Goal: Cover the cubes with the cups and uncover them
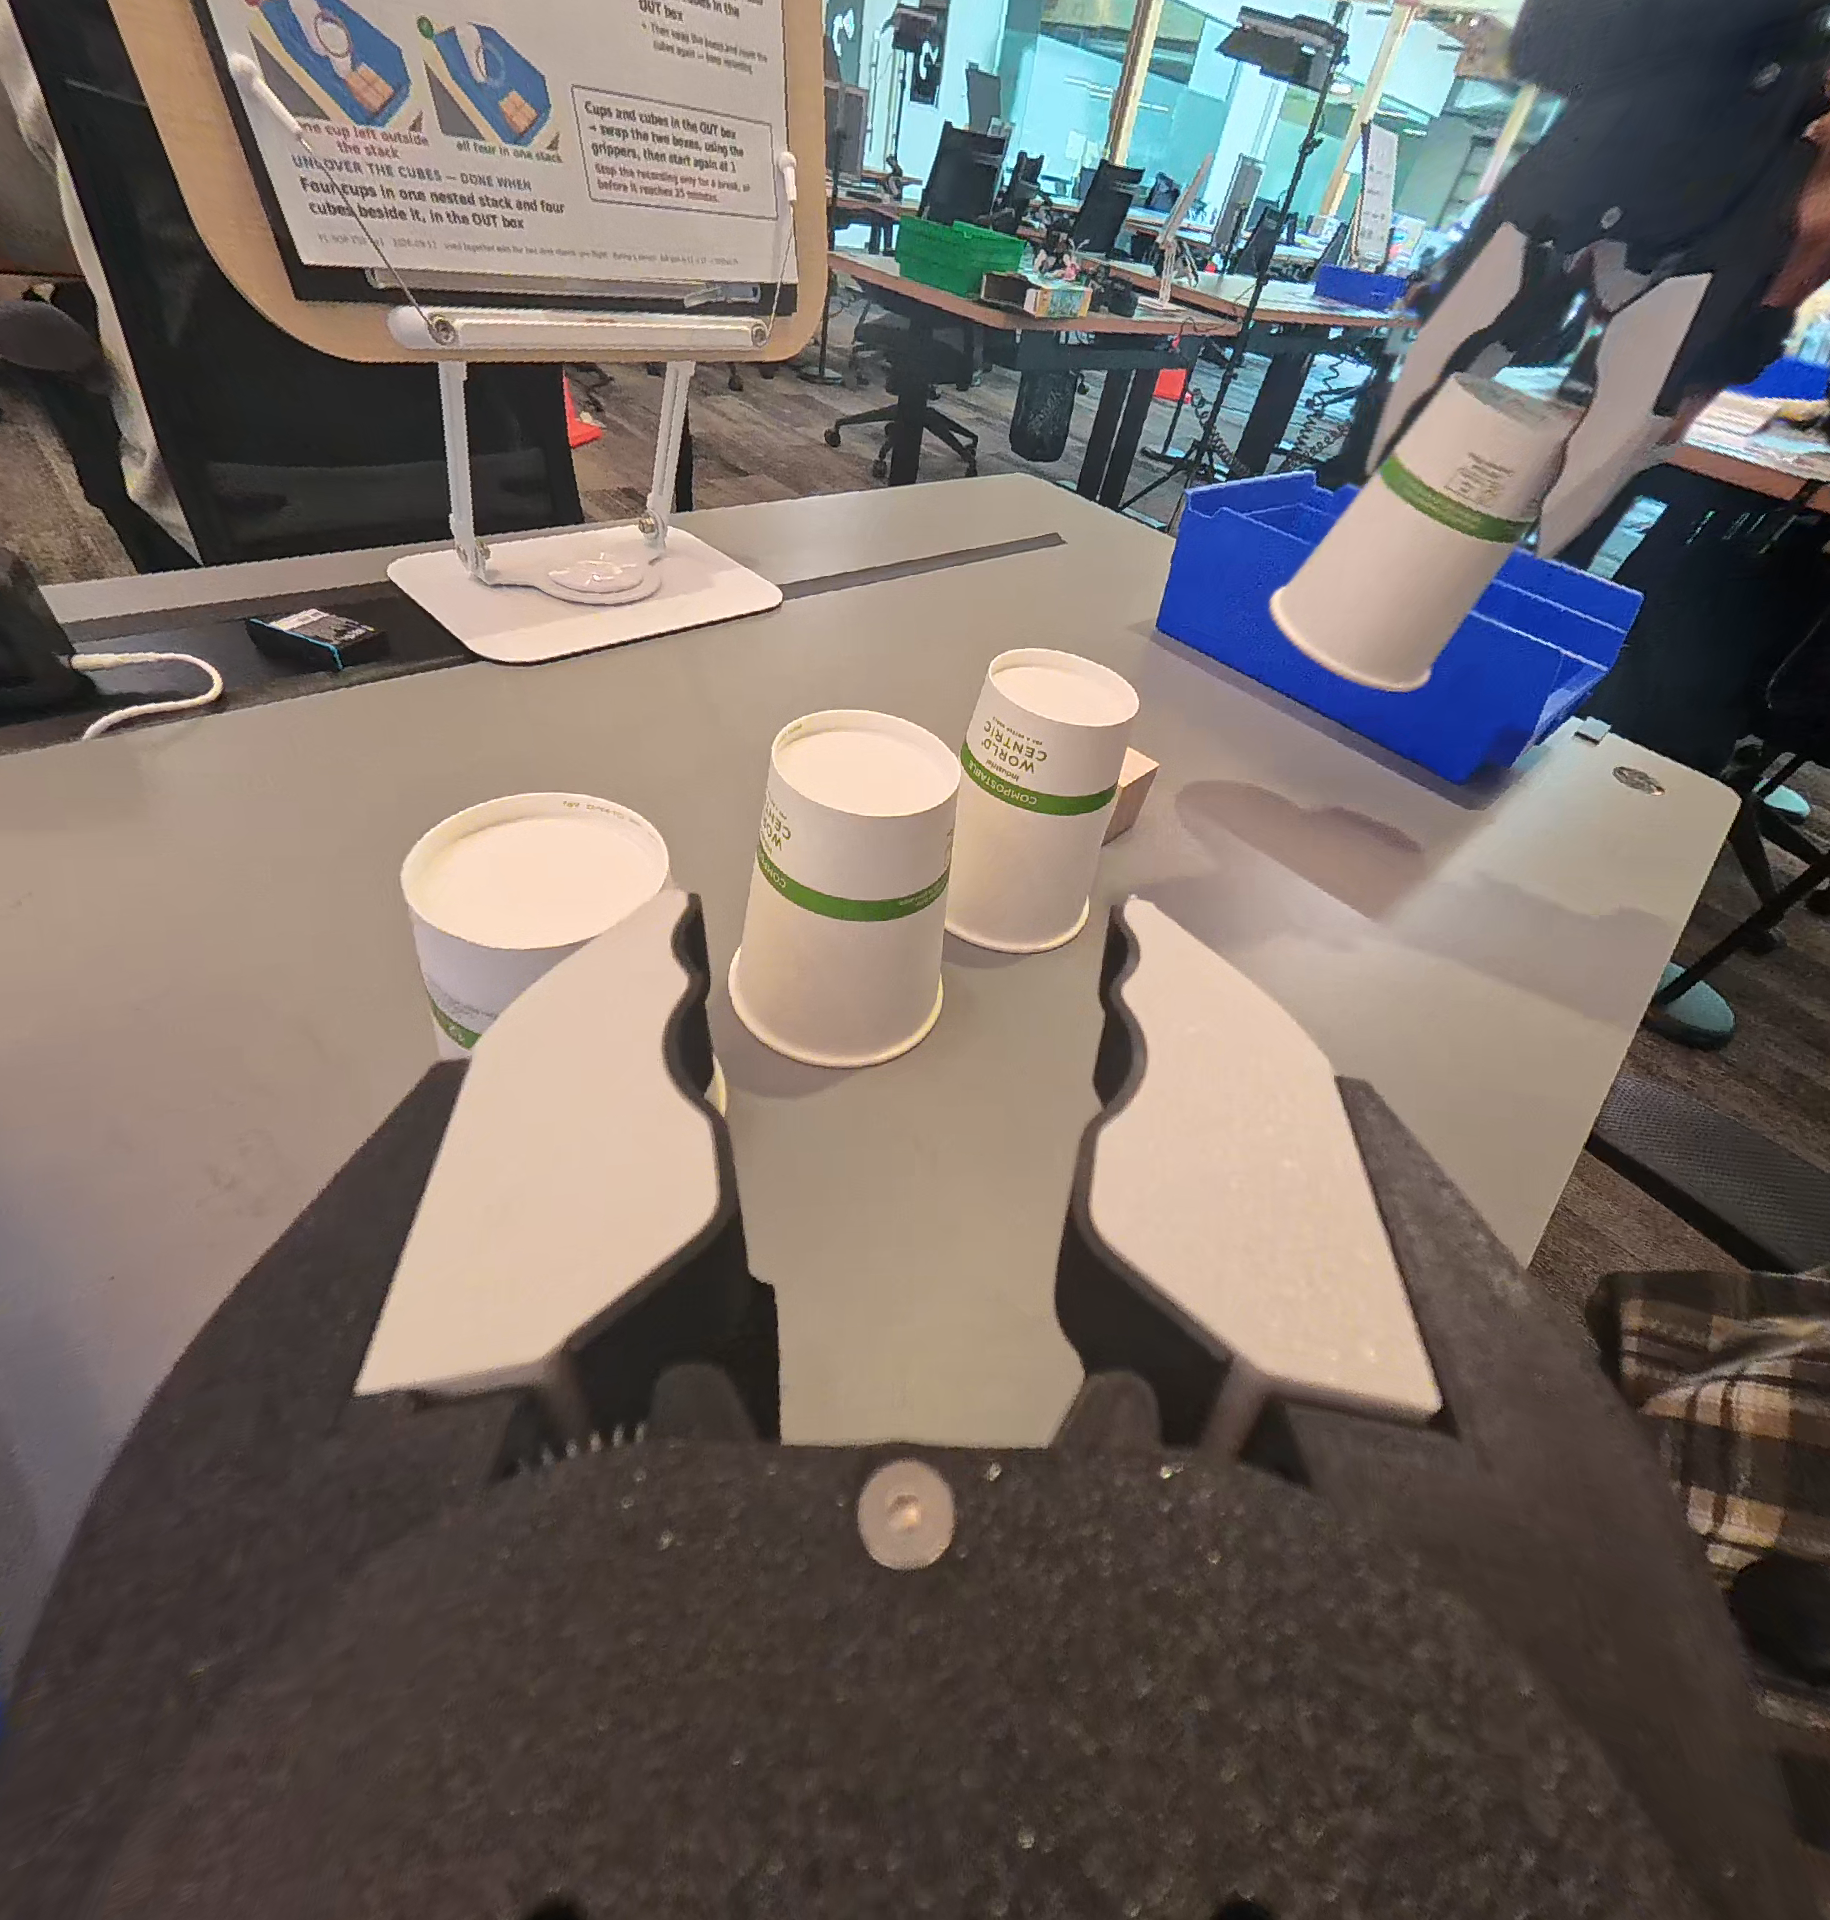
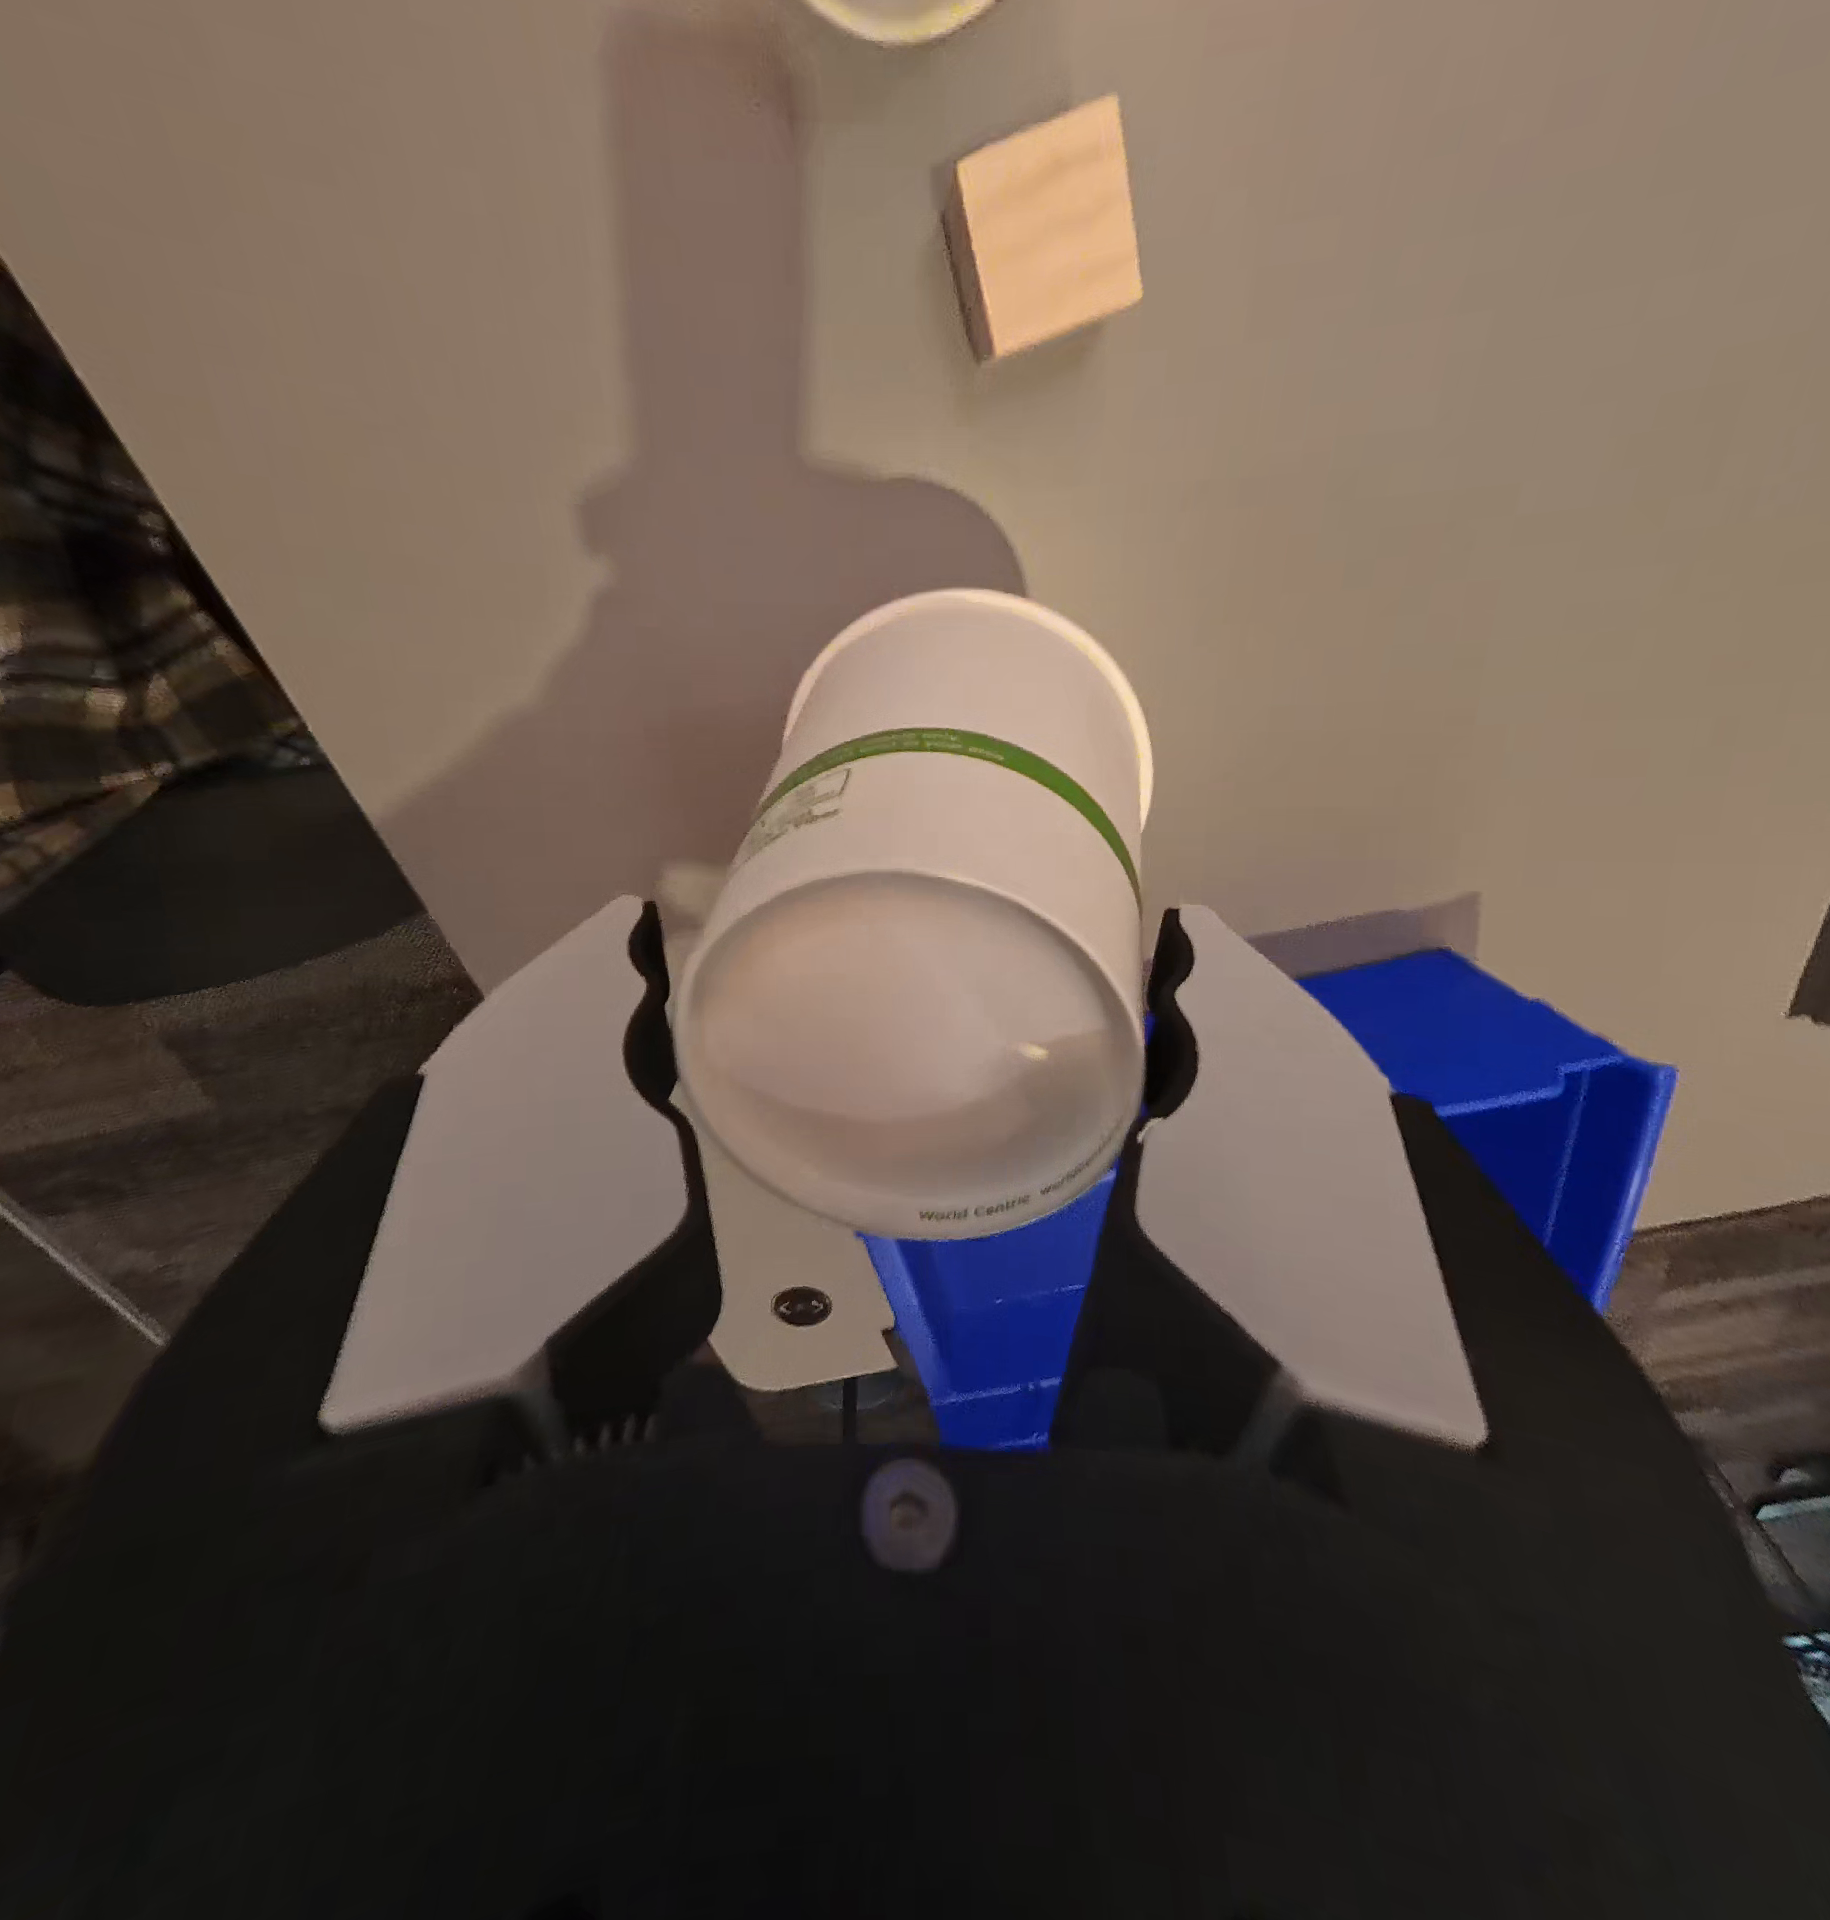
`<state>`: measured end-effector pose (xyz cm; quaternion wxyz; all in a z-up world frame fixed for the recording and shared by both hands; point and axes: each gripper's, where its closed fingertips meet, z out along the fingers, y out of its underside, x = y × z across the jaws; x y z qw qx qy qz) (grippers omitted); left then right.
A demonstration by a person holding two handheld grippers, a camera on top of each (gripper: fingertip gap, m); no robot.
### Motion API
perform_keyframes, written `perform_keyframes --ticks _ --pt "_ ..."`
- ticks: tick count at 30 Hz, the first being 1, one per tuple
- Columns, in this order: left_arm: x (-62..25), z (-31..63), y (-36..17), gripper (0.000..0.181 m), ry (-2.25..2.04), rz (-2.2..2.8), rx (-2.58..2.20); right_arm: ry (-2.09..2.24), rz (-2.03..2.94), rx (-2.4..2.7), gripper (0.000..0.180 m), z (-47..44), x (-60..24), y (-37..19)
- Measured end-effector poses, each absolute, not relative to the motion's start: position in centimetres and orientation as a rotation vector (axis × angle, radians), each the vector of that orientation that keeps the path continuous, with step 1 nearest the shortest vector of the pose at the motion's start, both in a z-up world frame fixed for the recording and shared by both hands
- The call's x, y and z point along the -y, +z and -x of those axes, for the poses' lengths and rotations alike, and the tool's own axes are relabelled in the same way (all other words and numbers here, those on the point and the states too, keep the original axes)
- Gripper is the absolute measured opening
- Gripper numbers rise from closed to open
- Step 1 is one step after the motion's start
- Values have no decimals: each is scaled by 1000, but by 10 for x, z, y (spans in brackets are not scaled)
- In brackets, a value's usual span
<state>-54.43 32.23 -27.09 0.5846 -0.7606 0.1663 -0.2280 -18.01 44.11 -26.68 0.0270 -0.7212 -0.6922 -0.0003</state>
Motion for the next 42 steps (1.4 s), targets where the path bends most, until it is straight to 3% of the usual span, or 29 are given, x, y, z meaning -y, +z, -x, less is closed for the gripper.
perform_keyframes --ticks 16,25,42 --pt "-321 535 -268 70 -616 1741 -378 647 1855 1363 88 202 -424 -251" --pt "-341 453 -231 67 -912 1638 -461 1004 1585 843 87 218 -411 -245" --pt "-345 401 -240 66 -1032 1657 -533 851 1754 1007 86 221 -422 -281"
